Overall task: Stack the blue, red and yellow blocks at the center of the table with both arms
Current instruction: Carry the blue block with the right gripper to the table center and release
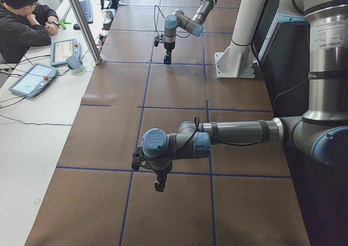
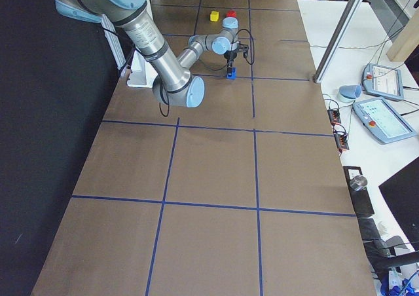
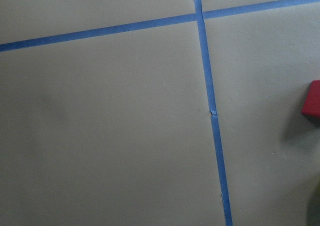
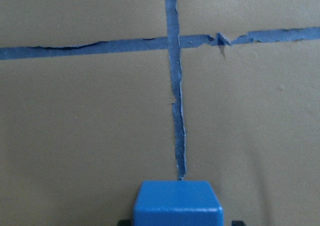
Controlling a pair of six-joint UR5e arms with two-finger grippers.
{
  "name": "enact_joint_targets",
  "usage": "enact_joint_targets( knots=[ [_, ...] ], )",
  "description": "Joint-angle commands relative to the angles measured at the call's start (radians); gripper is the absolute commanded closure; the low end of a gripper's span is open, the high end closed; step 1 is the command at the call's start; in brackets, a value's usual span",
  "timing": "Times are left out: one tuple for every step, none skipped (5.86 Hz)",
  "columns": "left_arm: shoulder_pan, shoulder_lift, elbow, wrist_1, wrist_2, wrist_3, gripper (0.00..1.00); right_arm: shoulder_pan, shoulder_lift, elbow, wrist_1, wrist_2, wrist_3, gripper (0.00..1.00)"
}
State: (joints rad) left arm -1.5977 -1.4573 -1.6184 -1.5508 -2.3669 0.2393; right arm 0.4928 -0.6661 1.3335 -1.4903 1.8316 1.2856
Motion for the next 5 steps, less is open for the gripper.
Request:
enact_joint_targets(
  knots=[
    [0.001,0.0,0.0,-0.002,0.0,0.0,0.0,0.05,0.014,0.044,-0.004,0.032,-0.011,0.0],
    [0.001,-0.002,0.0,-0.002,0.0,0.002,0.0,0.125,0.003,0.079,-0.01,0.114,-0.044,0.0],
    [0.002,-0.002,-0.002,-0.002,0.0,0.002,0.0,0.22,-0.033,0.085,-0.024,0.2,-0.149,0.0],
    [0.015,-0.002,-0.014,0.0,0.005,0.002,0.0,0.307,-0.079,0.088,-0.083,0.243,-0.336,0.0],
    [0.018,-0.002,-0.015,0.0,0.008,0.002,0.0,0.407,-0.146,0.119,-0.126,0.305,-0.506,0.0]
  ],
)
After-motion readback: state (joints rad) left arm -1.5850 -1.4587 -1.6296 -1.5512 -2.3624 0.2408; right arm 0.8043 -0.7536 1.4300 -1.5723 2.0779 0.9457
